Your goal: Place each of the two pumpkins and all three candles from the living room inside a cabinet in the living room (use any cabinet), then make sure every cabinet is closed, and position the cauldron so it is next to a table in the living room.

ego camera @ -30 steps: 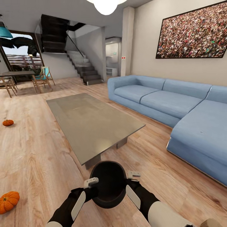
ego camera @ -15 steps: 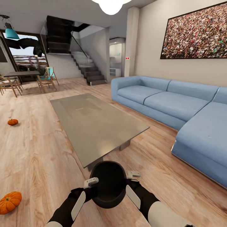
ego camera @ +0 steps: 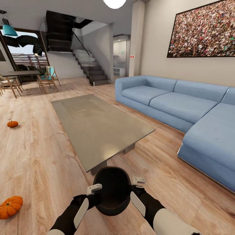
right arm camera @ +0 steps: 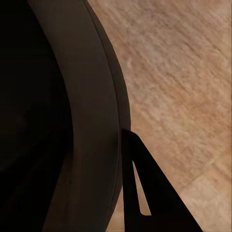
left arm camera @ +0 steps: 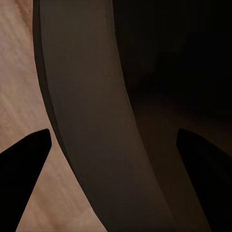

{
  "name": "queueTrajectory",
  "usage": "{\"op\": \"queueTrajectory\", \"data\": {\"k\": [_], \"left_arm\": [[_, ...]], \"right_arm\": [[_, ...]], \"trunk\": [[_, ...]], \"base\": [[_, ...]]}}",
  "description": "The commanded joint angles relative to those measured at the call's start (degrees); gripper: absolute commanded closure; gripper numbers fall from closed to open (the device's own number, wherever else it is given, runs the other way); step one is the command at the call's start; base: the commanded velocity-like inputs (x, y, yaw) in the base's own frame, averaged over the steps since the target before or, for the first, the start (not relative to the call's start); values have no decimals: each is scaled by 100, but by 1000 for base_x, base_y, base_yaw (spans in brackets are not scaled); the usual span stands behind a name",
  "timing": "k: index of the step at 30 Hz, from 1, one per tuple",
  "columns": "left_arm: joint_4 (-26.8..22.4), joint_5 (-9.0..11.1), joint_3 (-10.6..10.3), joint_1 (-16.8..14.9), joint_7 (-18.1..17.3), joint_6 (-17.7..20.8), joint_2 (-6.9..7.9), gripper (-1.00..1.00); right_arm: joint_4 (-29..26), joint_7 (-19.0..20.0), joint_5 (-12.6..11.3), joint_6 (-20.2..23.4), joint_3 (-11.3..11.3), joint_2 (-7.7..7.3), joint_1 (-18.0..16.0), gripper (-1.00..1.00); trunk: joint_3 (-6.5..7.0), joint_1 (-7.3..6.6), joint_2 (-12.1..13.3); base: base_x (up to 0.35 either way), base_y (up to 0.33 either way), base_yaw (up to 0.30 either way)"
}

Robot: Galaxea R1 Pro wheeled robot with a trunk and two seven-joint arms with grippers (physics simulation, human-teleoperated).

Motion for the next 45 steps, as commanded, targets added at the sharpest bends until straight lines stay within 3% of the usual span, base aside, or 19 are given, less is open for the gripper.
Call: {"op": "queueTrajectory", "data": {"k": [1,5,9,37,40,45], "left_arm": [[-8,-44,93,1,-5,2,5,100],[-8,-44,93,1,-5,2,5,100],[-8,-44,93,0,-5,2,5,100],[-8,-44,93,0,-2,4,-3,100],[-8,-44,93,1,-4,5,-3,100],[-8,-44,93,0,1,9,-4,100]], "right_arm": [[-31,545,-20,-19,-51,0,-5,100],[-31,545,-30,-17,-52,0,-5,100],[-31,545,-37,-13,-52,0,-5,100],[-31,545,-39,-10,-52,0,-5,100],[-31,545,-39,-10,-52,0,-5,100],[-31,544,-39,-10,-52,0,-5,100]], "trunk": [[-22,1,-3],[-22,1,-3],[-111,12,-8],[-111,12,-8],[-177,20,-12],[-177,20,-12]], "base": [[0,0,0],[0,0,0],[0,0,0],[16,0,0],[0,0,0],[0,0,0]]}}
